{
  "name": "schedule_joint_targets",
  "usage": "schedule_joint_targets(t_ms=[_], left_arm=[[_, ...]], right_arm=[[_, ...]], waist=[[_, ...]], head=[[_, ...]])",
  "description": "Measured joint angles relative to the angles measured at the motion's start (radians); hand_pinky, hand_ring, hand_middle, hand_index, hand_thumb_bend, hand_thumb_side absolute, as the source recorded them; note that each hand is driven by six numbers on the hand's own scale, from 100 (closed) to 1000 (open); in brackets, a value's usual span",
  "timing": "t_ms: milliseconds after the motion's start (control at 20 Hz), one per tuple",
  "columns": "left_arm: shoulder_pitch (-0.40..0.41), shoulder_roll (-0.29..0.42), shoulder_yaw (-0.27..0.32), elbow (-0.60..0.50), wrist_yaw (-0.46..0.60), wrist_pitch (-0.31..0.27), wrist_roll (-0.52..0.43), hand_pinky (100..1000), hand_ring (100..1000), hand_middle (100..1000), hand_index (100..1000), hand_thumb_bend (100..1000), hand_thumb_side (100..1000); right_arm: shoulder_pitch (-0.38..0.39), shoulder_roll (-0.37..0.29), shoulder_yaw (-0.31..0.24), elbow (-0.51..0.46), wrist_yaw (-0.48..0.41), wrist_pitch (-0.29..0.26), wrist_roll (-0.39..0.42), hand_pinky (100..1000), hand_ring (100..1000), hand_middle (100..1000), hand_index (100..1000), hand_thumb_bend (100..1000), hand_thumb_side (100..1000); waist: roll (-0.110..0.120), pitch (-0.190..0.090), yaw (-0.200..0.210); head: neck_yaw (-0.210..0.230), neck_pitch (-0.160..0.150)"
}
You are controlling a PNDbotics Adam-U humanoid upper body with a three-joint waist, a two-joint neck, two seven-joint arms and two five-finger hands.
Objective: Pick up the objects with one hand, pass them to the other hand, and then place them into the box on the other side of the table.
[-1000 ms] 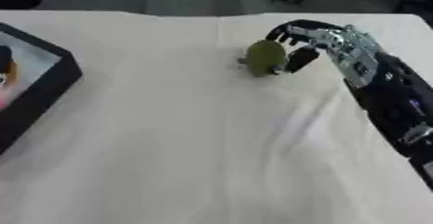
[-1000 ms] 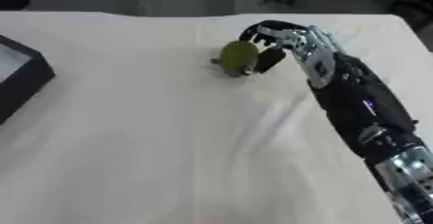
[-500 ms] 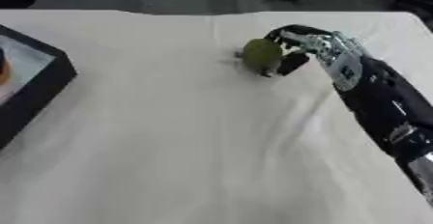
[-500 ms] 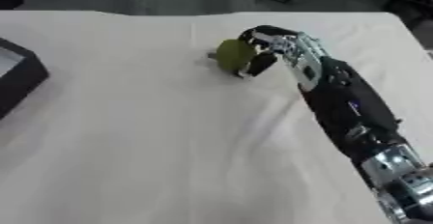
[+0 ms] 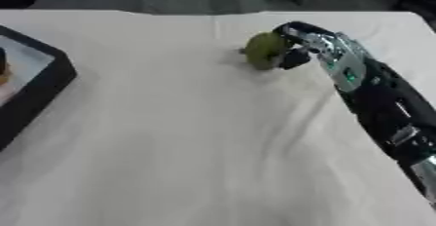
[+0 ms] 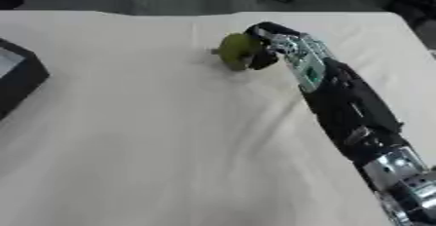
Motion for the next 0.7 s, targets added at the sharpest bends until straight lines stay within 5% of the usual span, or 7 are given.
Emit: schedule_joint_targets(t_ms=[300, 700], left_arm=[[0.006, 0.0, 0.0, 0.0, 0.0, 0.0, 0.0, 702, 828, 712, 764, 443, 488], [0.024, 0.001, 0.001, 0.001, 0.0, 0.002, 0.002, 702, 829, 713, 764, 440, 490]], right_arm=[[0.035, -0.035, 0.014, -0.121, -0.105, 0.031, -0.038, 766, 701, 501, 574, 100, 100], [0.135, -0.145, 0.058, -0.439, -0.264, 0.092, -0.023, 757, 686, 493, 566, 100, 100]], waist=[[0.002, 0.0, -0.018], [0.003, -0.001, -0.05]], head=[[0.017, 0.002], [0.052, 0.006]])
